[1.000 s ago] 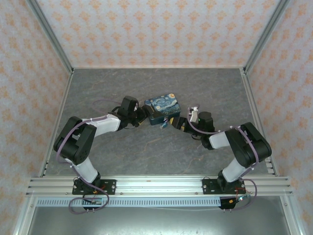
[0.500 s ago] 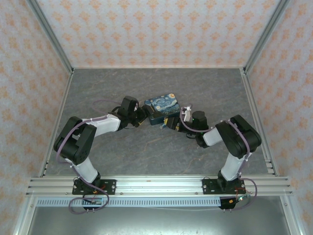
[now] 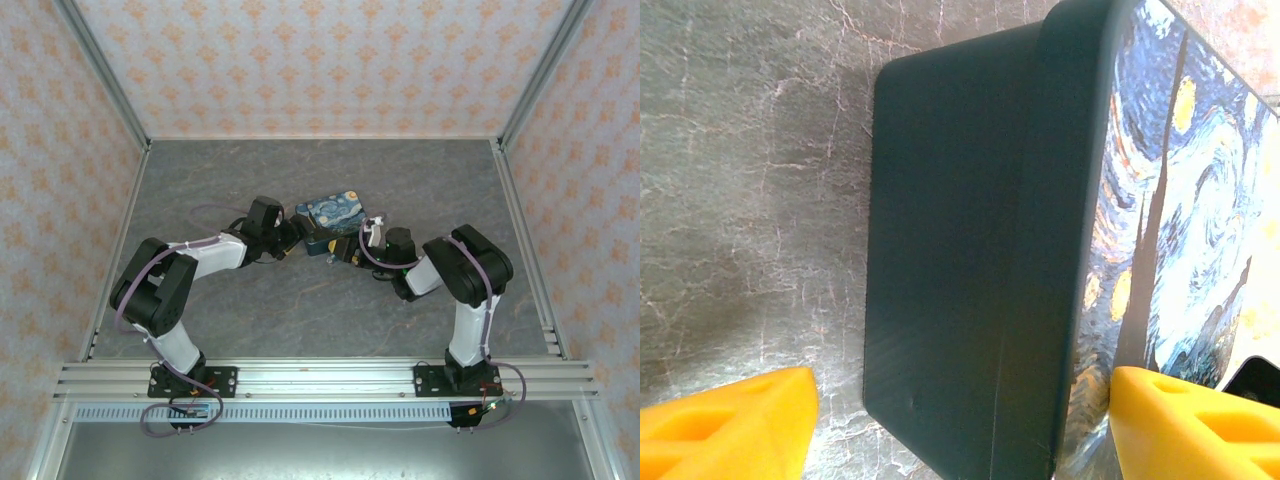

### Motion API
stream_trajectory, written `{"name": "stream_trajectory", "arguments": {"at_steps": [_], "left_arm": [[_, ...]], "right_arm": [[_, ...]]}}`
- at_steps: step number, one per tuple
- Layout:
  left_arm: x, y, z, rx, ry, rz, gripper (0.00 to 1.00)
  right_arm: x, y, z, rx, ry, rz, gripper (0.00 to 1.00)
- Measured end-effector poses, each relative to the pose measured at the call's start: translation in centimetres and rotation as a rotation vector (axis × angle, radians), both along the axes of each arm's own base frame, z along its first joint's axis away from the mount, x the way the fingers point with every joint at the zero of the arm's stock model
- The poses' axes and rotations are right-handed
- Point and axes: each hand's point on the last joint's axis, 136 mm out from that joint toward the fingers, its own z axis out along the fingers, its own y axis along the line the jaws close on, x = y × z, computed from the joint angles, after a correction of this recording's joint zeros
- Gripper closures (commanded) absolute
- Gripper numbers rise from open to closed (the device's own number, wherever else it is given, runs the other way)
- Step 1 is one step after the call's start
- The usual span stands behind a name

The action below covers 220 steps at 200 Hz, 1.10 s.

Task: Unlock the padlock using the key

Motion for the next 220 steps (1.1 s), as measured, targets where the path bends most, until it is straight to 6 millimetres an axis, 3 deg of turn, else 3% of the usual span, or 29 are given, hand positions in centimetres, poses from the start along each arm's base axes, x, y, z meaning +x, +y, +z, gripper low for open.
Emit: {"name": "stream_trajectory", "arguments": {"at_steps": [56,156,220], "left_arm": [[0.0,0.0,0.0,0.000,-0.001,0.000,0.25],[0.0,0.0,0.0,-0.001,-0.002,0.000,0.25],[0.0,0.0,0.0,-0.001,-0.006,0.002,0.25]], "right_arm": [[-0.1,0.1,0.1,0.010,0.005,0.005,0.50],[-0.3,-0.2,-0.4,-0.011,0.010,0.007,0.72],[-0.1,-0.6,-1.3,-0.035,0.036,-0.015,0.93]]}}
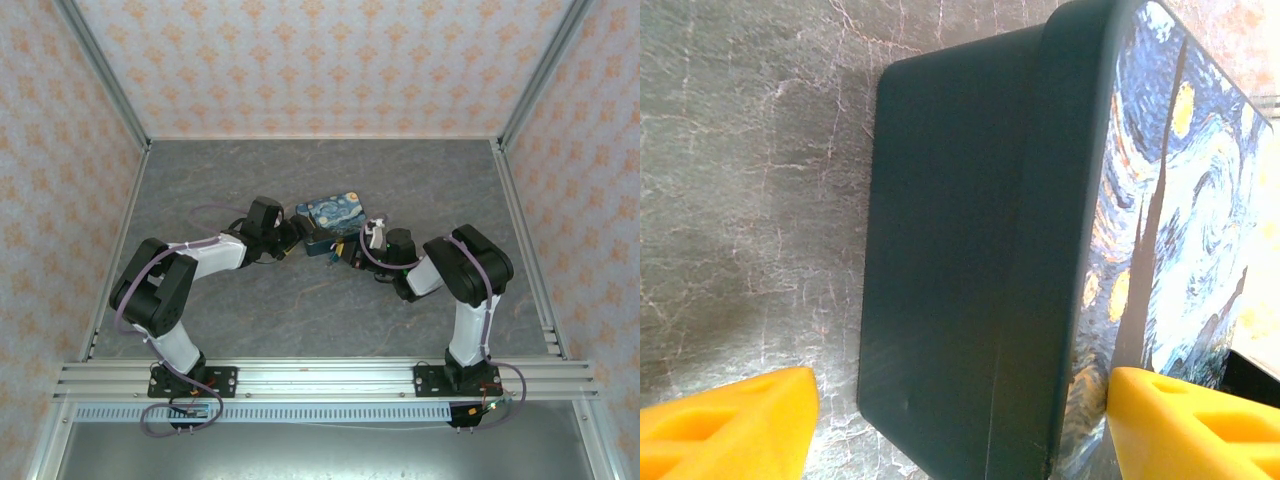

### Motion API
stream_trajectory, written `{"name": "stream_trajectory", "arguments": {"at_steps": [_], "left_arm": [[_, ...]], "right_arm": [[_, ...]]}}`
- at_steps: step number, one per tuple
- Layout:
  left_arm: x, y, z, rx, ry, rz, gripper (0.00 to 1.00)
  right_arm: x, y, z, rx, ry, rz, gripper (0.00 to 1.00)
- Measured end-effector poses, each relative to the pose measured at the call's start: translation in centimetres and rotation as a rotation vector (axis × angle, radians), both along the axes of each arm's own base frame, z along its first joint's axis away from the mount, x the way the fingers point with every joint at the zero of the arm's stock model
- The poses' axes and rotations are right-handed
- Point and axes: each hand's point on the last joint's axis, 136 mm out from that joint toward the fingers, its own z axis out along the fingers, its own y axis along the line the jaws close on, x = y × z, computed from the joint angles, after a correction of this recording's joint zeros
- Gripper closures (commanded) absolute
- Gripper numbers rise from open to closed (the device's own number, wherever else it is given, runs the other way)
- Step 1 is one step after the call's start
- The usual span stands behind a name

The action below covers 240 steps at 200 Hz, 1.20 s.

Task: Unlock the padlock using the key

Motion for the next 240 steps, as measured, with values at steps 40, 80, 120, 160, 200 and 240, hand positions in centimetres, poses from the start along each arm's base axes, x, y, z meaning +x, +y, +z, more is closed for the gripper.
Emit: {"name": "stream_trajectory", "arguments": {"at_steps": [40,80,120,160,200,240], "left_arm": [[0.0,0.0,-0.1,0.001,0.001,0.000,0.25],[-0.5,0.2,-0.1,-0.003,0.003,0.004,0.25],[-1.1,0.1,-0.2,-0.008,0.004,0.006,0.25],[-1.4,-0.4,-0.2,-0.012,-0.003,0.001,0.24],[-1.4,-0.4,-0.2,-0.014,-0.003,0.006,0.24],[-1.4,-0.3,-0.2,-0.009,-0.004,0.010,0.23]], "right_arm": [[0.0,-0.2,-0.1,0.000,0.009,-0.006,0.98],[-0.3,-1.2,-0.2,0.000,0.031,-0.047,1.00],[0.2,-2.2,0.2,0.016,0.042,-0.115,1.00],[0.8,-2.7,0.4,0.042,0.069,-0.169,1.00],[1.3,-3.2,0.7,0.072,0.086,-0.224,1.00],[1.5,-3.8,1.2,0.090,0.085,-0.261,1.00]]}}
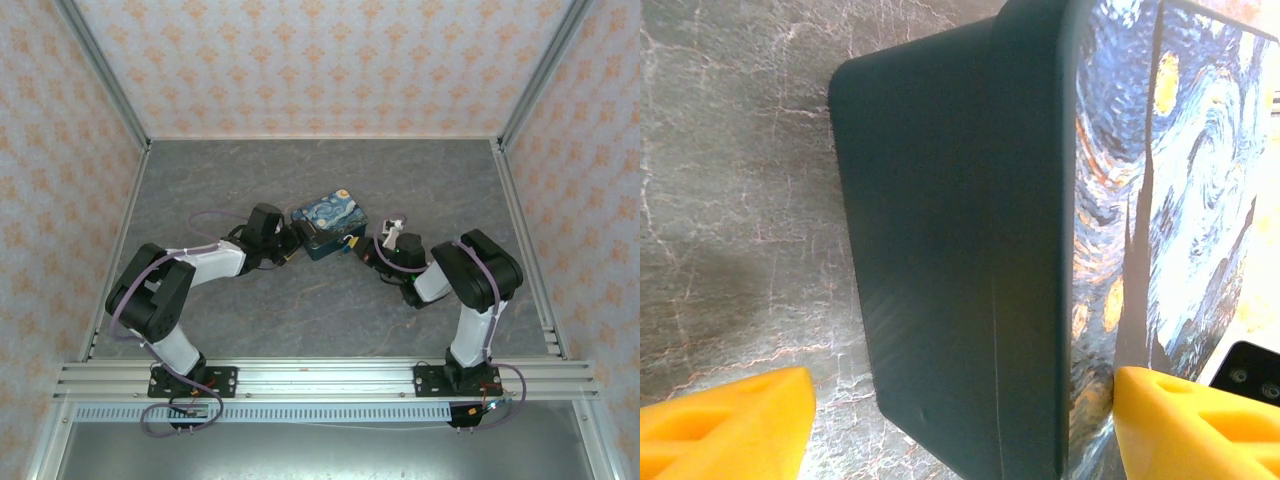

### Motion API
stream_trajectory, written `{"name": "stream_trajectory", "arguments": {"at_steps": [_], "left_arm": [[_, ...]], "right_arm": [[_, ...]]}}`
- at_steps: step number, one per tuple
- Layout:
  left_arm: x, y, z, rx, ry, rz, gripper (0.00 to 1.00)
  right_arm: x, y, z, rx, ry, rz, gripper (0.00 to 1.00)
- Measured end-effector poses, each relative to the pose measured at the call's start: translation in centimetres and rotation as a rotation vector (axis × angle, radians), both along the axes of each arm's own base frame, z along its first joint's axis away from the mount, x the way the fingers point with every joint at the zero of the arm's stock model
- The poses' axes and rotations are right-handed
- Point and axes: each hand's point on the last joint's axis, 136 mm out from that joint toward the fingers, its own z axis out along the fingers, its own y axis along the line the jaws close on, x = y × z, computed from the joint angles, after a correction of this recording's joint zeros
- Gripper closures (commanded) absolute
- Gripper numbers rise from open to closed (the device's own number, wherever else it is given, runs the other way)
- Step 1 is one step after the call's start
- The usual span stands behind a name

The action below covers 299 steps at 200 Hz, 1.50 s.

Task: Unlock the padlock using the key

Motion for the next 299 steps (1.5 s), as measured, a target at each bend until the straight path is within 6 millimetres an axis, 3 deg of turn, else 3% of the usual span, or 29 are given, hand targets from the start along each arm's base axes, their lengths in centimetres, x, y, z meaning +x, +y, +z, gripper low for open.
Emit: {"name": "stream_trajectory", "arguments": {"at_steps": [57,120,138,174,198,227,257,275,299], "left_arm": [[-0.1,0.2,0.1,0.009,0.000,0.003,0.20],[-1.3,2.3,0.6,0.125,0.007,0.017,0.02],[-1.4,3.2,1.7,0.177,-0.015,0.024,0.01],[-1.3,5.1,5.5,0.266,-0.119,0.048,0.00],[-1.7,6.6,8.1,0.321,-0.192,0.068,0.00],[-2.8,8.4,12.0,0.371,-0.311,0.101,0.00],[-4.6,10.5,15.9,0.410,-0.445,0.140,0.00],[-5.5,11.6,16.6,0.444,-0.481,0.152,0.00],[-6.4,12.6,16.2,0.491,-0.479,0.155,0.00]], "right_arm": [[-0.4,-1.8,2.4,-0.021,-0.060,-0.045,1.00],[-3.0,-3.2,6.3,-0.176,-0.139,-0.003,1.00],[-3.9,-3.6,7.6,-0.241,-0.150,0.025,1.00],[-6.0,-4.4,11.1,-0.351,-0.175,0.080,1.00],[-7.1,-4.8,12.4,-0.397,-0.134,0.110,1.00],[-8.7,-5.3,12.1,-0.445,-0.001,0.157,1.00],[-10.7,-5.1,9.8,-0.456,0.179,0.225,1.00],[-12.0,-5.0,8.1,-0.464,0.284,0.255,1.00],[-14.0,-4.2,6.1,-0.497,0.415,0.321,1.00]]}}
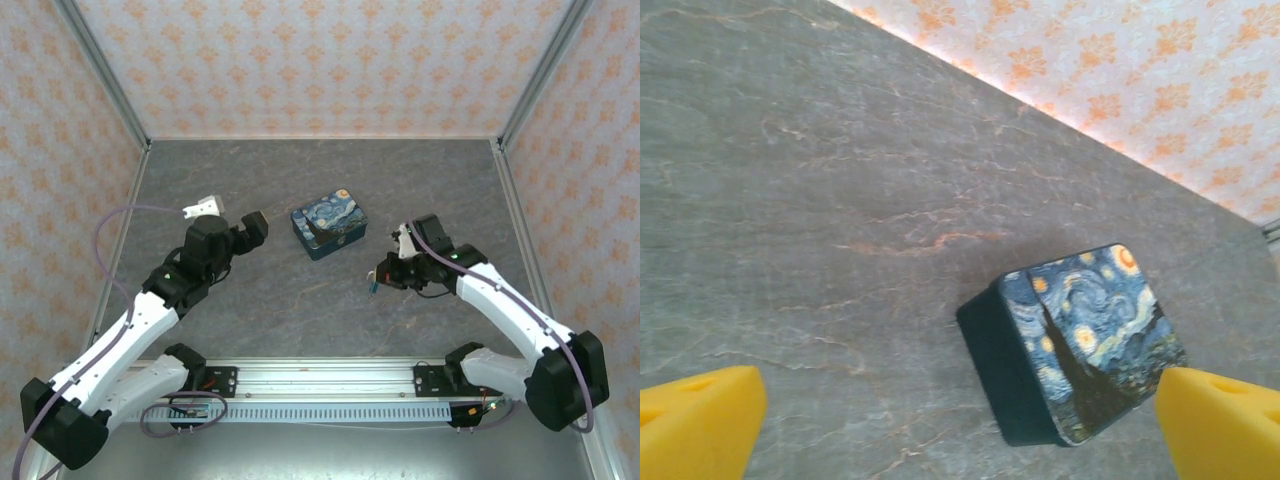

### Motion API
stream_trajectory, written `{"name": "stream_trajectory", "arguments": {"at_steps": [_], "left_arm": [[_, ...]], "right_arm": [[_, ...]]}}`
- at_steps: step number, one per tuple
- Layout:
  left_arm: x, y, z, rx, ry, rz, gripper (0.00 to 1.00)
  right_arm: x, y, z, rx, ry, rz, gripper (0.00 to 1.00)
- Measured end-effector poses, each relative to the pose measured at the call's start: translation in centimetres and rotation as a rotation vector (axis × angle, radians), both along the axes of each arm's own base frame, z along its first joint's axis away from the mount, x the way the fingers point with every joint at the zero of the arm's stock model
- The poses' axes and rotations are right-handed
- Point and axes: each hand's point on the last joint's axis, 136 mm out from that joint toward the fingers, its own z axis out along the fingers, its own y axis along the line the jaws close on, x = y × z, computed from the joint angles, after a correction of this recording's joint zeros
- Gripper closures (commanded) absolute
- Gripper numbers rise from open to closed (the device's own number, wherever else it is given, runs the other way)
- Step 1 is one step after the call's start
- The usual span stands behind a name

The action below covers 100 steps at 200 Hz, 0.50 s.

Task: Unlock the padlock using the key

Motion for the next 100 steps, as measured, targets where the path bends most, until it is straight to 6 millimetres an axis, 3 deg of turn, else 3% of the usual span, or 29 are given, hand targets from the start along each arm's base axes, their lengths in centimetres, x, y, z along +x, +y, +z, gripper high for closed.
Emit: {"name": "stream_trajectory", "arguments": {"at_steps": [62,100], "left_arm": [[-0.7,1.0,-1.6,0.059,0.045,0.022,0.00],[-0.8,1.3,-1.2,0.060,0.032,0.032,0.00]], "right_arm": [[-2.0,1.8,-4.5,-0.103,0.205,0.068,1.00],[-1.5,2.6,-6.2,-0.116,0.236,0.067,1.00]]}}
